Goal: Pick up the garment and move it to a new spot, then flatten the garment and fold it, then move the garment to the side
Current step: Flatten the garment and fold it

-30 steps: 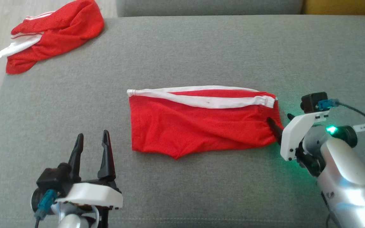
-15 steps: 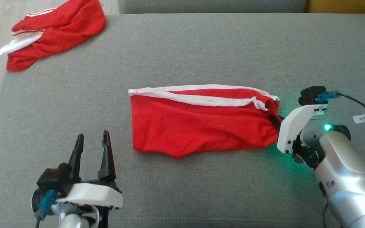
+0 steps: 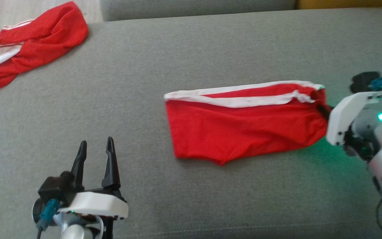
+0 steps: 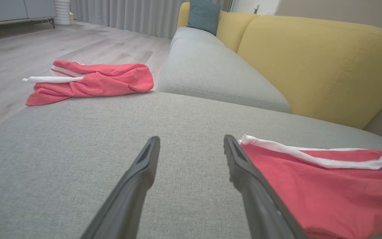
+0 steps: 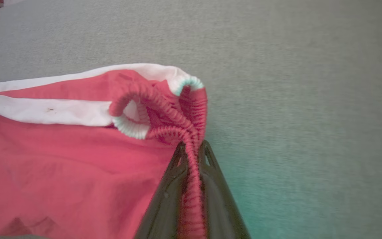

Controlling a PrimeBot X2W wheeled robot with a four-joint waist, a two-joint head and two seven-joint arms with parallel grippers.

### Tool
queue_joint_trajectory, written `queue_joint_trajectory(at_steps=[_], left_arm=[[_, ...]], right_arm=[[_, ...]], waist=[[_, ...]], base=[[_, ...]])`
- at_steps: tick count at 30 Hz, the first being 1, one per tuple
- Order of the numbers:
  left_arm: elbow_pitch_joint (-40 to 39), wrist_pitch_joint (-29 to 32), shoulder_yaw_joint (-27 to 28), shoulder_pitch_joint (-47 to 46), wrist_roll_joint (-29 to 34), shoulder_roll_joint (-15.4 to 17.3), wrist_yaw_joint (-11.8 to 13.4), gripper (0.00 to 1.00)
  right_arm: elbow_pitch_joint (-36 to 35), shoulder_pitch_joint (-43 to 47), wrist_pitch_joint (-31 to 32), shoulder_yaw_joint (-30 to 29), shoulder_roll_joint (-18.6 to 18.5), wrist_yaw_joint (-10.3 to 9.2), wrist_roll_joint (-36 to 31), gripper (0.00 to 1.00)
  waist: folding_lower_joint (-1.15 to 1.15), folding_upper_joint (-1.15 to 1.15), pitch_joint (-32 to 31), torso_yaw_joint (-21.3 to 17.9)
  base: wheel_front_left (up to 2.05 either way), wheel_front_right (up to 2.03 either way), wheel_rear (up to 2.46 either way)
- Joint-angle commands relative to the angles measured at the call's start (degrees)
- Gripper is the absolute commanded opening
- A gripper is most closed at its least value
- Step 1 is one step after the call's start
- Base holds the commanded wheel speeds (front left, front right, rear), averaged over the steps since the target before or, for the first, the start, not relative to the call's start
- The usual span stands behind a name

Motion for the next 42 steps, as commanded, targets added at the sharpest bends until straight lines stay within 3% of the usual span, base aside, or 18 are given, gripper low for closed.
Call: queue_joint_trajectory(at_steps=[1,8,18,24,33,42], left_arm=[[-1.7,-0.67,1.71,-2.6,0.38,0.08,0.32,1.0],[-1.38,-0.68,1.53,-2.61,0.22,-0.01,0.38,1.0],[-0.7,-0.69,1.26,-2.69,-0.02,-0.02,0.4,1.0],[-0.61,-0.69,1.11,-2.57,-0.29,-0.1,0.41,1.0],[-0.47,-0.7,0.4,-3.16,-0.49,-0.41,0.35,1.0],[-0.27,-0.7,0.0,-3.55,-0.66,-0.81,0.38,1.0]], right_arm=[[-2.21,-1.92,0.17,0.62,-1.96,0.4,0.51,0.0],[-7.28,-1.49,2.55,2.53,-4.02,0.4,5.09,0.0],[-17.01,-0.04,4.35,7.66,-0.94,0.4,12.84,0.0],[-20.06,-0.49,2.69,9.35,3.36,0.4,16.5,0.0],[-15.62,-0.48,-2.01,11.43,11.95,0.4,18.5,0.0],[-6.67,-2.34,-4.89,13.57,15.05,0.4,15.28,0.0]], waist=[[0.0,0.0,-0.14,-0.62],[0.0,0.0,-0.6,-2.96],[0.0,0.0,-2.04,-2.95],[0.0,0.0,-2.6,-1.84],[0.0,0.0,-1.82,1.74],[0.0,0.0,-1.08,4.68]], base=[[0.0,0.0,0.0],[0.0,0.0,0.0],[0.0,0.0,0.0],[0.0,0.0,0.0],[0.0,0.0,0.0],[0.0,0.0,0.0]])
